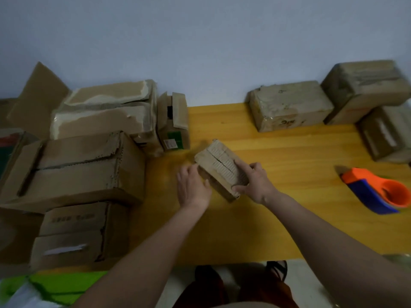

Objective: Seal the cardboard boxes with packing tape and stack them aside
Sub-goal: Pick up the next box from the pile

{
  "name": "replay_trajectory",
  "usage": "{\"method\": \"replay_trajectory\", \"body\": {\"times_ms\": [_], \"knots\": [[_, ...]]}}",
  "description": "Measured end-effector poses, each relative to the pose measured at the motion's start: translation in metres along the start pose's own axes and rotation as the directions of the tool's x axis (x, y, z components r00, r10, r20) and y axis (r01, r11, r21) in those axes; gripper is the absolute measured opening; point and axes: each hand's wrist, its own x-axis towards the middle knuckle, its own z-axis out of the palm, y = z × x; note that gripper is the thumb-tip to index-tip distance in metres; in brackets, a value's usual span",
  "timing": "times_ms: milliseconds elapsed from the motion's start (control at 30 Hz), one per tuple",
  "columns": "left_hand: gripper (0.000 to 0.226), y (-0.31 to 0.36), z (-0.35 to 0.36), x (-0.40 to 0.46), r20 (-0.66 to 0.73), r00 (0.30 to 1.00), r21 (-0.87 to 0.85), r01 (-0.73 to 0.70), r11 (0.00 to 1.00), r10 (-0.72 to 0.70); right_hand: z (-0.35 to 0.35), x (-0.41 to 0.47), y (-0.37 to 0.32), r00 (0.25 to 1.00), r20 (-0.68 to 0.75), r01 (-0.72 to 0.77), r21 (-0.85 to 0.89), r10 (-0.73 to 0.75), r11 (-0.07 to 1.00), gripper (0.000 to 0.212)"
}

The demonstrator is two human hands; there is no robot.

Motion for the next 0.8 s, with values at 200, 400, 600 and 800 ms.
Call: {"method": "replay_trajectory", "body": {"times_ms": [200,400,600,800], "knots": [[0.064,0.019,0.012,0.037,0.304,0.952,-0.127,0.068,0.99,-0.026,-0.013,0.002,0.024,0.999,0.029,0.017,0.109,-0.021,0.994,0.079],[0.021,0.043,0.041,-0.008,0.219,0.974,-0.005,0.055,0.998,-0.053,-0.047,0.001,0.063,0.999,0.027,-0.026,0.033,0.025,0.999,0.078],[0.041,0.078,0.086,-0.042,0.315,0.948,-0.091,-0.024,0.996,0.052,-0.079,-0.012,0.114,0.999,0.036,-0.024,-0.073,0.027,0.997,0.046],[0.048,0.115,0.118,-0.064,0.237,0.965,-0.174,-0.072,0.982,0.113,-0.099,-0.016,0.159,0.996,-0.074,0.04,-0.23,-0.058,0.972,0.042]]}}
